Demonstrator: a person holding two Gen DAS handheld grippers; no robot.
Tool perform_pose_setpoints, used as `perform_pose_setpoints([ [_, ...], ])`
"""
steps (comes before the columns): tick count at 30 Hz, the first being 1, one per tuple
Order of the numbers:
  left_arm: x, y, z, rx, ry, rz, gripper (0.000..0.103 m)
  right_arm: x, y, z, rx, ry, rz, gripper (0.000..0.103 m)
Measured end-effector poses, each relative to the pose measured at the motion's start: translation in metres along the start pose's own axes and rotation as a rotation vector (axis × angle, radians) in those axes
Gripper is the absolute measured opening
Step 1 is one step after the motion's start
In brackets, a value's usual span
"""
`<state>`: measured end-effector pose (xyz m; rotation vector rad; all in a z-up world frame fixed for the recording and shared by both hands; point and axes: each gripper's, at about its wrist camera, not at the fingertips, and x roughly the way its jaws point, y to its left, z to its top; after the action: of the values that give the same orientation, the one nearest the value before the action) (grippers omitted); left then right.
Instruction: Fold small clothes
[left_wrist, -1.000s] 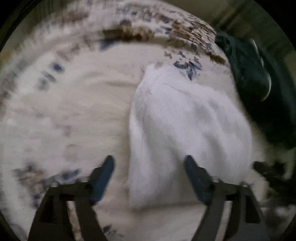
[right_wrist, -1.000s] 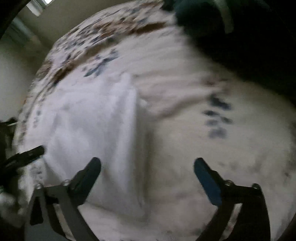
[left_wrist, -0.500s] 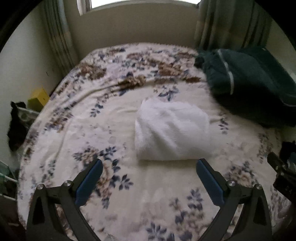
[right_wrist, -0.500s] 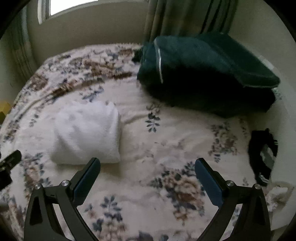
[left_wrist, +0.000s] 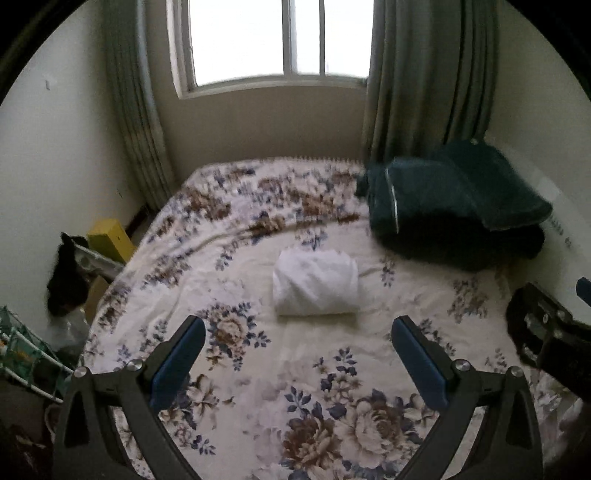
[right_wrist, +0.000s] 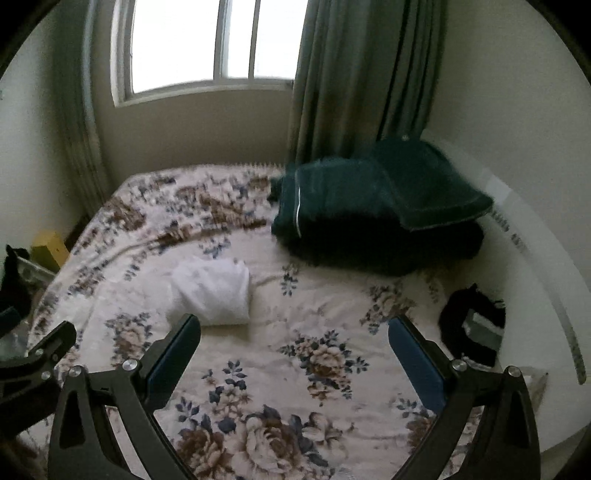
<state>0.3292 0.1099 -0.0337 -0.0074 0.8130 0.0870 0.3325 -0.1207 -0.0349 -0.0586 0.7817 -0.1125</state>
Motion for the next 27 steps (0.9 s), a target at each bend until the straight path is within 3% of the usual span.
perform_pose_setpoints([
  [5,-0.060,-0.004,-0.002,-0.010,-0.074,0.010,0.103,-0.092,-0.020,-0.003,-0.009,-0.073,0.023,0.103],
  [11,-0.103,-0.004,-0.007,-0.034,-0.121,0.012,0.103,-0.162,-0.036,-0.009,-0.008,-0.128,0.047,0.103],
  [20,-0.129,-0.006,-0.010,-0.049,-0.147,0.031,0.103,-0.200,-0.054,-0.009,-0.006,-0.164,0.071,0.103],
  [27,-0.141,-0.005,-0.010,-0.060,-0.165,0.035,0.103,-0.197,-0.059,-0.003,-0.018,-0.175,0.085,0.103],
])
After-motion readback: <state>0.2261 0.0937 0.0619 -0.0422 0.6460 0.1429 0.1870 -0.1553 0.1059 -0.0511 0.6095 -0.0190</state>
